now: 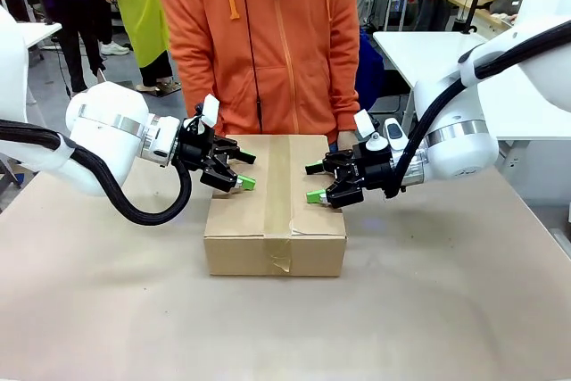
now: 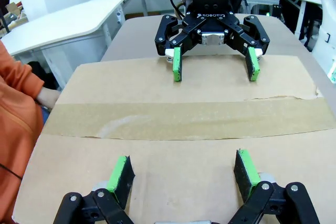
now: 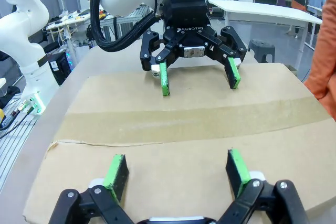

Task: Pack the gift set into the box.
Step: Press and hold the closed box until the human finishes sealing it.

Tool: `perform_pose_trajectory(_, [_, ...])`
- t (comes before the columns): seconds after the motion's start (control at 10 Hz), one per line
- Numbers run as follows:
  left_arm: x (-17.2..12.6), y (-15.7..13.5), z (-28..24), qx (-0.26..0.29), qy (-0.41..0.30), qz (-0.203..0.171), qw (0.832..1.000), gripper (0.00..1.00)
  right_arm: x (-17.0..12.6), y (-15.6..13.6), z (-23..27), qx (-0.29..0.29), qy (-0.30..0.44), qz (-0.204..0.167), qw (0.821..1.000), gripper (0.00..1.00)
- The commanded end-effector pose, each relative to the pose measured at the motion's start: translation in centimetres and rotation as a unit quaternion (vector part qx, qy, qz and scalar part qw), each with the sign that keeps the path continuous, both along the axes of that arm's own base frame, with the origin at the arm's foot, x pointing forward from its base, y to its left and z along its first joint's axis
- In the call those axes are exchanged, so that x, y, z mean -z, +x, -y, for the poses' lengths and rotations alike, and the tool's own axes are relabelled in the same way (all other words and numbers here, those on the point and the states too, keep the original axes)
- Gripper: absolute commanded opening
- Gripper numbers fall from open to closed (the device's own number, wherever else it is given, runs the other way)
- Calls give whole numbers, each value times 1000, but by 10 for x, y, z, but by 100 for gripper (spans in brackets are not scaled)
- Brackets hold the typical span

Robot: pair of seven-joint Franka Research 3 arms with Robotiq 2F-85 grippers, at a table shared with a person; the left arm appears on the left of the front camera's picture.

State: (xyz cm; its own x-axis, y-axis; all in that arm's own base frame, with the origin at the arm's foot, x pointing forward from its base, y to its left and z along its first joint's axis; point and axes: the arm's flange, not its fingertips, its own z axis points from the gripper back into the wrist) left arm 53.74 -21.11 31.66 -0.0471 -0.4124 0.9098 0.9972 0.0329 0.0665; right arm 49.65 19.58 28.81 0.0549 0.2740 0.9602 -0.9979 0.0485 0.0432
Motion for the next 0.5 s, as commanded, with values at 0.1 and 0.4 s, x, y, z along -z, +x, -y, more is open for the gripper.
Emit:
perform_pose_trajectory(0.1, [0,0,0,0,0,0,1000,100,-2,-1,-6,-17,3,-21,1000,100])
perform_pose_trajectory(0.4, [-65,-61,-95,-35,-86,65,994,100,-74,-41,82,9,81,42,996,100])
